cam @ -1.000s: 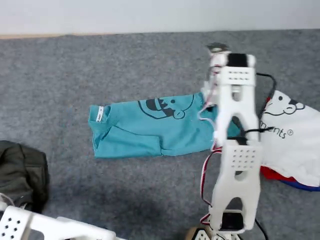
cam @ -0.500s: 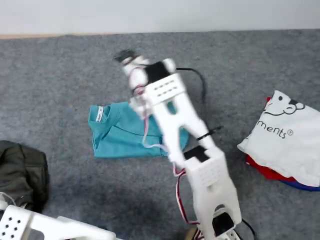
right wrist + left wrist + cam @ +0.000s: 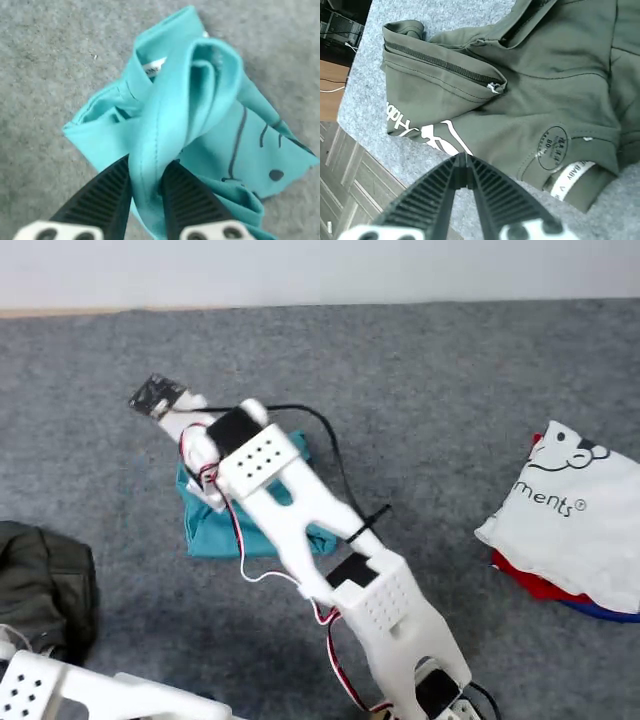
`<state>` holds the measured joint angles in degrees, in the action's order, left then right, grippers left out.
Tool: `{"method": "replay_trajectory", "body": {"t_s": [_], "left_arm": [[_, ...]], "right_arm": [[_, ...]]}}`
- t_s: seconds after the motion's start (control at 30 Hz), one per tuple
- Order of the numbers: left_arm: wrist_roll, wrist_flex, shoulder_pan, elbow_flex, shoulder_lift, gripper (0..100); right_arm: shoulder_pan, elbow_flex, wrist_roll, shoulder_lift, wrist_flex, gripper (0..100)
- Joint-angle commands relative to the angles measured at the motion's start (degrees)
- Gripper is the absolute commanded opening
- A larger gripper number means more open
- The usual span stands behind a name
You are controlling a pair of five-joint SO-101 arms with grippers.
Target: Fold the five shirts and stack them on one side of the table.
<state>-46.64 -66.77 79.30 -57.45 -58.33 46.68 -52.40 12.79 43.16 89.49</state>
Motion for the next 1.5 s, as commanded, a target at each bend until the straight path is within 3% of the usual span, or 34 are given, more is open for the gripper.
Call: {"method": "replay_trajectory", "body": {"t_s": [0.0,0.27,0.63,0.77,1.0,1.27,1.47], "left_arm": [[-0.5,-0.7,0.1,0.1,-0.6,1],[-0.5,-0.5,0.0,0.5,-0.6,1],[-0.5,-0.4,-0.3,0.5,-0.7,1],[-0.5,-0.7,-0.3,0.5,-0.7,1],[-0.5,-0.7,-0.3,0.4,-0.7,1],[-0.5,-0.8,0.2,0.6,-0.7,1],[-0.5,-0.8,0.2,0.6,-0.7,1]], "right_arm": [[1.1,-0.7,0.3,0.2,-3.3,0.9],[-2.7,-0.8,0.4,2.2,-5.9,0.9],[-13.1,-14.1,0.4,0.3,13.7,0.9],[-15.5,-14.5,0.4,-2.4,13.5,0.9],[-12.0,-14.7,0.4,-3.6,12.4,0.9],[-8.4,-14.9,0.4,4.1,-0.9,1.3],[-3.0,-14.9,0.6,9.0,-3.2,15.5]]}}
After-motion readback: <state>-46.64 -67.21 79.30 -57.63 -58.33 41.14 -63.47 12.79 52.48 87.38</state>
